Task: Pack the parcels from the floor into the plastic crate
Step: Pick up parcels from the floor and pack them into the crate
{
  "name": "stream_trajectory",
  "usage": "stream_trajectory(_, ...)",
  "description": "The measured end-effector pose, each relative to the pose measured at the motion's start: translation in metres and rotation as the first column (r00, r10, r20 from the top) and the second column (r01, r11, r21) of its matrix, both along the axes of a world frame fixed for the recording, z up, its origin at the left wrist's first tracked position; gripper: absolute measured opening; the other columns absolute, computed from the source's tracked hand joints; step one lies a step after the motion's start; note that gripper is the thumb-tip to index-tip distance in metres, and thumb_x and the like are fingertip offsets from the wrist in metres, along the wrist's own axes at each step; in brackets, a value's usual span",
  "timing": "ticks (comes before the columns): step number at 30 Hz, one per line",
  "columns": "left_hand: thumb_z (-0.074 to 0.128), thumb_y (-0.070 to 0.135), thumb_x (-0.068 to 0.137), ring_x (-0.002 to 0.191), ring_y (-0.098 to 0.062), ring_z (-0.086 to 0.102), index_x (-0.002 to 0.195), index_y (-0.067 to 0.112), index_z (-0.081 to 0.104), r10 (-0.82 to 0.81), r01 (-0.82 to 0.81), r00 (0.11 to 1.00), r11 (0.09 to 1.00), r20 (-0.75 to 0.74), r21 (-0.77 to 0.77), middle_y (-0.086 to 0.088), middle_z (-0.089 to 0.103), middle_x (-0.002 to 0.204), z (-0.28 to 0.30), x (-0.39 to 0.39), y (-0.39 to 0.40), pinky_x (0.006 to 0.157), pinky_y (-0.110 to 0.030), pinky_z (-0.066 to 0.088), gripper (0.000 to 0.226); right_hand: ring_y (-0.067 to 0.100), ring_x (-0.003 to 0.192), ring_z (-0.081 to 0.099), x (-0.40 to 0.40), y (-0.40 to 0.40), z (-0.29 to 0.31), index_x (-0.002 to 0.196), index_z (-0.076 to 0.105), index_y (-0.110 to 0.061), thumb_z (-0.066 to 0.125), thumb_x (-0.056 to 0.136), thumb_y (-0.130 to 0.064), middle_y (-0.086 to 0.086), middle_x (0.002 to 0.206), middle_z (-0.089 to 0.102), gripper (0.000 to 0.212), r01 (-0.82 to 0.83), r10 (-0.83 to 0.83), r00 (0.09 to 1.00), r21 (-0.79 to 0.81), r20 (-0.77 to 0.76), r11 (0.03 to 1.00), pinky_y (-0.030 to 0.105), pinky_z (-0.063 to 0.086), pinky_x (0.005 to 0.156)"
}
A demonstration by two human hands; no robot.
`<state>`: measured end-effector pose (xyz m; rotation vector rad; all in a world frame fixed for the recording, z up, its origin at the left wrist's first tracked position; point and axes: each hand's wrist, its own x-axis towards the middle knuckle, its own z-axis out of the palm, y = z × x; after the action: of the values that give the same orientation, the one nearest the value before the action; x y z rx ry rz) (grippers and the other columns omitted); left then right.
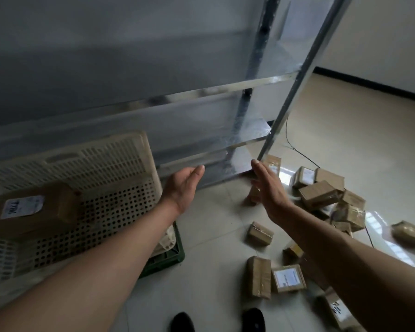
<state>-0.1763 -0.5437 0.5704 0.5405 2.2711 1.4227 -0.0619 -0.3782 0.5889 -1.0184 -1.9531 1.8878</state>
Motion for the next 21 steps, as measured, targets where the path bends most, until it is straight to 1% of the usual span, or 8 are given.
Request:
stream_trajectory(2, 0.034, 0.077, 0.070, 0.078, -0.014, 0.046, 0.086, 0.021, 0.054, -0.044, 0.044, 0.999, 0.999, 0.009, 0.001, -0.003, 0.050, 0.082, 0.000, 0.014, 0.020, 0.070, -0.029, 0.033, 0.062, 0.021, 0.127, 0.048, 0.019, 0.017, -0.002, 0.142, 0.050, -0.020, 0.047, 0.098, -0.055, -0.008, 0.128, 0.051, 0.056, 0.033, -0.033, 0.999, 0.014, -0.005, 0.999, 0.053, 0.040, 0.108)
stream_trajectory(4, 0.042, 0.066, 0.087, 0.075, -0.015, 0.043, 0.083, 0.015, 0.056, -0.066, 0.065, 0.998, 0.997, -0.014, -0.039, -0.006, 0.048, 0.079, -0.003, 0.028, 0.041, 0.062, -0.029, 0.030, 0.053, 0.015, 0.123, 0.047, 0.037, 0.036, -0.005, 0.142, 0.050, -0.020, 0.049, 0.097, -0.054, -0.007, 0.133, 0.053, 0.057, 0.068, -0.068, 0.998, -0.012, -0.012, 0.998, 0.054, 0.037, 0.112)
stream_trajectory(6, 0.046, 0.055, 0.093, 0.072, -0.017, 0.043, 0.080, 0.003, 0.060, -0.065, 0.064, 0.998, 0.996, -0.017, -0.058, -0.008, 0.046, 0.075, -0.001, 0.044, 0.062, 0.058, -0.027, 0.030, 0.056, 0.014, 0.119, 0.048, 0.055, 0.058, -0.009, 0.128, 0.057, -0.030, 0.049, 0.098, -0.052, -0.007, 0.129, 0.059, 0.038, 0.067, -0.068, 0.998, -0.020, -0.008, 0.998, 0.054, 0.037, 0.112)
stream_trajectory(8, 0.043, 0.059, 0.086, 0.068, -0.018, 0.041, 0.076, -0.002, 0.059, -0.054, 0.055, 0.998, 0.998, 0.006, -0.033, -0.007, 0.043, 0.070, -0.002, 0.061, 0.084, 0.061, -0.031, 0.029, 0.064, 0.014, 0.109, 0.051, 0.073, 0.081, -0.010, 0.102, 0.059, -0.038, 0.047, 0.101, -0.046, -0.019, 0.106, 0.059, 0.015, 0.067, -0.067, 0.998, -0.027, -0.001, 0.997, 0.054, 0.039, 0.109)
stream_trajectory(13, 0.048, 0.054, 0.093, 0.064, -0.014, 0.041, 0.066, 0.015, 0.049, -0.051, 0.051, 0.999, 0.998, 0.017, -0.043, 0.002, 0.044, 0.065, 0.006, 0.101, 0.143, 0.063, -0.031, 0.032, 0.048, 0.002, 0.095, 0.053, 0.118, 0.139, -0.007, 0.094, 0.054, -0.039, 0.044, 0.103, -0.041, -0.023, 0.099, 0.053, 0.013, 0.053, -0.052, 0.999, -0.017, 0.014, 0.998, 0.049, 0.042, 0.106)
stream_trajectory(15, 0.049, 0.043, 0.099, 0.058, -0.011, 0.036, 0.058, 0.020, 0.040, -0.034, 0.035, 0.999, 0.999, 0.014, -0.036, 0.006, 0.038, 0.058, 0.011, 0.118, 0.165, 0.056, -0.030, 0.028, 0.049, 0.011, 0.106, 0.053, 0.134, 0.162, -0.007, 0.106, 0.055, -0.037, 0.042, 0.103, -0.041, -0.013, 0.113, 0.057, 0.013, 0.035, -0.035, 0.999, 0.000, 0.014, 0.999, 0.049, 0.041, 0.107)
stream_trajectory(18, 0.051, 0.048, 0.096, 0.057, -0.012, 0.032, 0.055, 0.022, 0.034, -0.027, 0.028, 0.999, 0.999, 0.028, -0.031, 0.009, 0.032, 0.055, 0.007, 0.138, 0.194, 0.055, -0.031, 0.025, 0.052, 0.016, 0.120, 0.047, 0.153, 0.190, -0.009, 0.141, 0.048, -0.021, 0.041, 0.103, -0.044, -0.005, 0.131, 0.049, 0.045, 0.039, -0.040, 0.998, 0.029, 0.056, 0.999, 0.051, 0.041, 0.109)
stream_trajectory(21, 0.051, 0.053, 0.093, 0.059, -0.013, 0.033, 0.055, 0.023, 0.034, -0.011, 0.012, 0.997, 1.000, 0.072, -0.015, 0.012, 0.032, 0.054, -0.005, 0.149, 0.211, 0.059, -0.032, 0.026, 0.052, 0.020, 0.121, 0.048, 0.166, 0.209, -0.017, 0.135, 0.051, -0.026, 0.041, 0.102, -0.047, -0.004, 0.130, 0.053, 0.040, 0.060, -0.061, 0.994, 0.017, 0.087, 0.998, 0.053, 0.045, 0.102)
